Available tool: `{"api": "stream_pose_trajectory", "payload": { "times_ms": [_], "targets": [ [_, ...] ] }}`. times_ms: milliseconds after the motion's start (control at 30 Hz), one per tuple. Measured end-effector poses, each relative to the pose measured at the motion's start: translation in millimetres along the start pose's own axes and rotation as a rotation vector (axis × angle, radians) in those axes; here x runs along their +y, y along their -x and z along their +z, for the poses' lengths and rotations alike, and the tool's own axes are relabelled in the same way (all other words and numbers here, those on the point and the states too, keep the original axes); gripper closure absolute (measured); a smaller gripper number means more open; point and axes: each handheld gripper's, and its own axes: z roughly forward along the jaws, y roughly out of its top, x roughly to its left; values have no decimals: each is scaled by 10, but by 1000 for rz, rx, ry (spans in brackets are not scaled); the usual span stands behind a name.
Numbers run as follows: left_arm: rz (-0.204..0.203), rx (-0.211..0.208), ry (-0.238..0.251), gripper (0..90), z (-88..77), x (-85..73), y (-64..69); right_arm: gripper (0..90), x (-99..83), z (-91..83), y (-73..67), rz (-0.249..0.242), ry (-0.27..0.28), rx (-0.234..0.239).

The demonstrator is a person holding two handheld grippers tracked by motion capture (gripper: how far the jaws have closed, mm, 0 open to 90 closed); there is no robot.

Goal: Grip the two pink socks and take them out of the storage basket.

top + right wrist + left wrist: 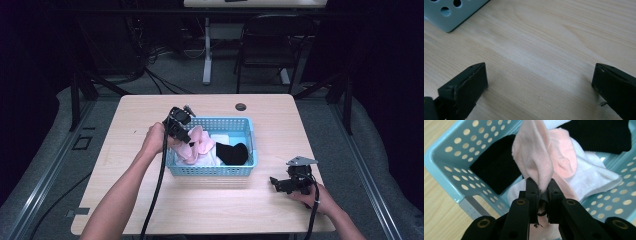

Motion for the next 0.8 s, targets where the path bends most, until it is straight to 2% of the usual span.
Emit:
{"api": "stream_pose_trajectory", "payload": {
  "times_ms": [433, 800],
  "targets": [
    [13, -3, 56, 828, -340, 95, 31, 0, 0, 1, 0, 0, 1, 0],
    [27, 2, 80, 828, -560, 136, 60, 0, 1, -2, 2, -4, -4, -2]
  ]
}}
